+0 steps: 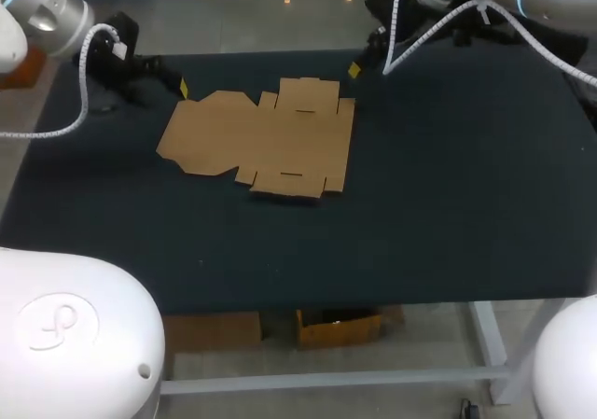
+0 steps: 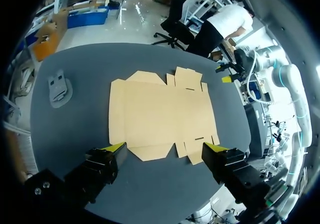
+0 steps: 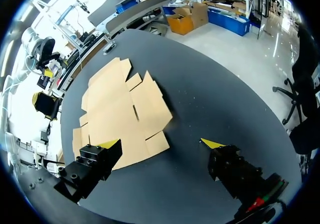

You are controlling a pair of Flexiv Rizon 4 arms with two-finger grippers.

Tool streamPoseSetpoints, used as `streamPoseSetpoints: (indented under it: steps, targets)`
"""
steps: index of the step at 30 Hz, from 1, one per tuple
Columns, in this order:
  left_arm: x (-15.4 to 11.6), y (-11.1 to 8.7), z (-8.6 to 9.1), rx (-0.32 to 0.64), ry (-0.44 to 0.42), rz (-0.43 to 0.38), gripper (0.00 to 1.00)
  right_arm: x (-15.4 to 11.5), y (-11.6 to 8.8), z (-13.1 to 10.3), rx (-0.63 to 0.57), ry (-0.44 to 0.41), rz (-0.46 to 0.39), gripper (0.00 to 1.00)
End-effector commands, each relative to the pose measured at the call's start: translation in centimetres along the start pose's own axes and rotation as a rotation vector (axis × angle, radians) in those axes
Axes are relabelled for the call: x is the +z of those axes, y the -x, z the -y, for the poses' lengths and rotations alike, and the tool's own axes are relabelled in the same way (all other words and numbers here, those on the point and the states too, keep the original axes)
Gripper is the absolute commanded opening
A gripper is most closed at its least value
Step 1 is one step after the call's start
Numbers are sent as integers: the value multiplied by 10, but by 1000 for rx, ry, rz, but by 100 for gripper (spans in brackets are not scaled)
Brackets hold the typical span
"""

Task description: Assemble the packaging by folding the flat box into shape, placing the metal phone stand inside, and closing the box properly

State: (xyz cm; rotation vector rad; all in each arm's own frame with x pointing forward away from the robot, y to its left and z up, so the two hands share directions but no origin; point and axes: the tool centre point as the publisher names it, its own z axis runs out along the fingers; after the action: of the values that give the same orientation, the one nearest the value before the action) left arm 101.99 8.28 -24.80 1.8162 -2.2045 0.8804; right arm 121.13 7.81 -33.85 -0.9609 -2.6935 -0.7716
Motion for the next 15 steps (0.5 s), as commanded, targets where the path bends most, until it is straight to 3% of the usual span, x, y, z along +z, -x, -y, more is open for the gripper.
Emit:
streamPoseSetpoints:
  steps: [1, 15]
  targets:
    - [-1, 0, -3, -10, 0, 10, 100, 14, 7, -11, -4, -82, -206, 100]
    - [-3, 2, -7, -30, -6, 24, 100, 43, 13, -14, 19, -86, -246, 100]
